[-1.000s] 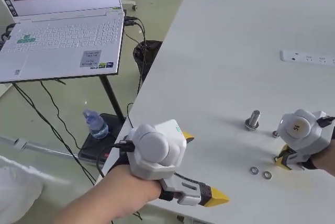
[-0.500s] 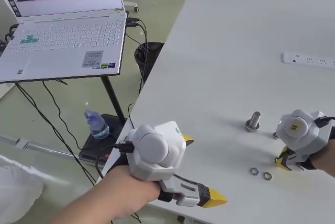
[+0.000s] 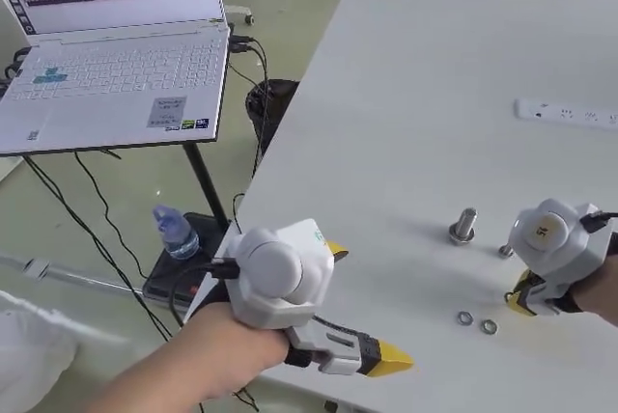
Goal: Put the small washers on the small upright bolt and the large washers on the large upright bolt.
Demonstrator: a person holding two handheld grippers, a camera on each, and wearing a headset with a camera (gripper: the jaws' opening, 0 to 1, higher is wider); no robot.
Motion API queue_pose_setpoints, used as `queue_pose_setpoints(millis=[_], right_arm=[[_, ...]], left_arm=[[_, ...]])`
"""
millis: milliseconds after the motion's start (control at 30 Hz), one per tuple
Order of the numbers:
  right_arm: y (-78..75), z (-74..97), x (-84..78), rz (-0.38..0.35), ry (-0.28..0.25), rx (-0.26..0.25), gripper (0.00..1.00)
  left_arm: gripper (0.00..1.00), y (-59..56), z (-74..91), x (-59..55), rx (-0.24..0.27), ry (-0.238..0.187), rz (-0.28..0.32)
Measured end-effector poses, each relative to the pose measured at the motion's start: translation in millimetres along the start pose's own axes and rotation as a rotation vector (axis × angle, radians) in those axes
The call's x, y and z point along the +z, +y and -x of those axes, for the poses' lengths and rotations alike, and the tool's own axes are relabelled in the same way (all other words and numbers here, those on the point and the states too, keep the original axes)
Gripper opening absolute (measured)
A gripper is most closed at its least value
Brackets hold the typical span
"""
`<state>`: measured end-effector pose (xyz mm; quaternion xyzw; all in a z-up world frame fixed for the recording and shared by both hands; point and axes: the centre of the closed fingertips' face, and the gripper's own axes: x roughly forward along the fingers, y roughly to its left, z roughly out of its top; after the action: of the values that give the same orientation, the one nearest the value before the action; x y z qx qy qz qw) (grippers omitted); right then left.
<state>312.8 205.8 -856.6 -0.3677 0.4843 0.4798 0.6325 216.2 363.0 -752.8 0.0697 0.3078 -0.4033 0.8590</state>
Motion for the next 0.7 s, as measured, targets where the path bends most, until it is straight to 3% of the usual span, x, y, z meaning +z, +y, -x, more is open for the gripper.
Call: queue_pose_setpoints(millis=[300, 700], right_arm=[[-7.6, 8.6, -2.7, -0.026, -0.003, 0.006, 0.12], [-8.7, 18.9, -13.1, -0.031, 0.014, 0.013, 0.12]], left_arm=[[0.98, 4.3, -1.9, -2.6, 0.01, 0.008, 0.015], [0.97, 1.6, -3.9, -3.2, 0.009, 0.013, 0.006]])
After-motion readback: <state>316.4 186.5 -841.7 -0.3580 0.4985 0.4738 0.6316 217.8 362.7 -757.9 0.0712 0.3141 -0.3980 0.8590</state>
